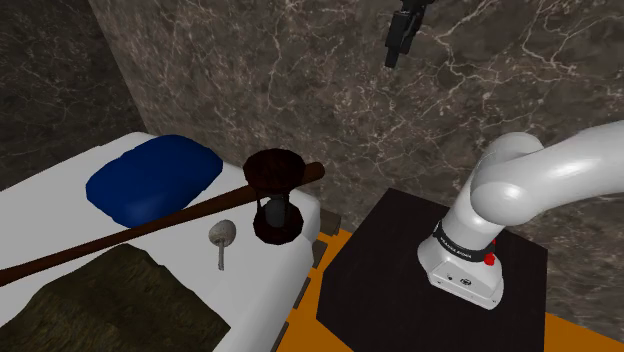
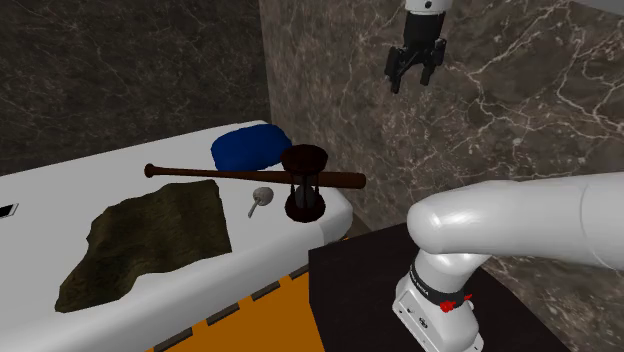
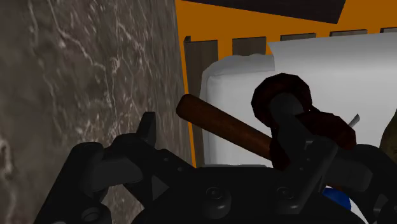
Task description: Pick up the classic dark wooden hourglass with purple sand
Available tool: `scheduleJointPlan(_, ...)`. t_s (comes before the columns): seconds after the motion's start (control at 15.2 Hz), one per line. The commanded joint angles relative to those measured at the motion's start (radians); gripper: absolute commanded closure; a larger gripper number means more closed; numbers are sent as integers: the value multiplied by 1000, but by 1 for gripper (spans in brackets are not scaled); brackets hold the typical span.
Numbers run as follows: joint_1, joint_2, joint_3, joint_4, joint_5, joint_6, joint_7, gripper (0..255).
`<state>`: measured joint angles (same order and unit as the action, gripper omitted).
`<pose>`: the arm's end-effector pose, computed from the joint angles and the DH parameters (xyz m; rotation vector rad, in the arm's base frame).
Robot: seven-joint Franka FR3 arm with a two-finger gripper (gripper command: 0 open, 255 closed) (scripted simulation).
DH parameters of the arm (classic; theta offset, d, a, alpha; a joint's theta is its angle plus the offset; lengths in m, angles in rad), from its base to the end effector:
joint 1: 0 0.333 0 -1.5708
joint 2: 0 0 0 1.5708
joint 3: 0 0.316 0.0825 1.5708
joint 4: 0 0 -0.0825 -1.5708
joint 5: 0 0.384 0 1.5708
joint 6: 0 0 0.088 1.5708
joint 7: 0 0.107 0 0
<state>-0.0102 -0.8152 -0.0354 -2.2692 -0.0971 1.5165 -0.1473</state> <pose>0.2921 -0.0287 0.6352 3.0600 0.1589 0.0848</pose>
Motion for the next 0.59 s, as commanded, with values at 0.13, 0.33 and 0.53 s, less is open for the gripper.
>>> scheduleJointPlan(0.13, -6, -94, 54, -108, 12, 64, 81, 0)
scheduleJointPlan(0.33, -9, -222, 145, -255, 39, 155, 205, 0)
scheduleJointPlan(0.53, -1, -331, 254, -384, 77, 243, 335, 0)
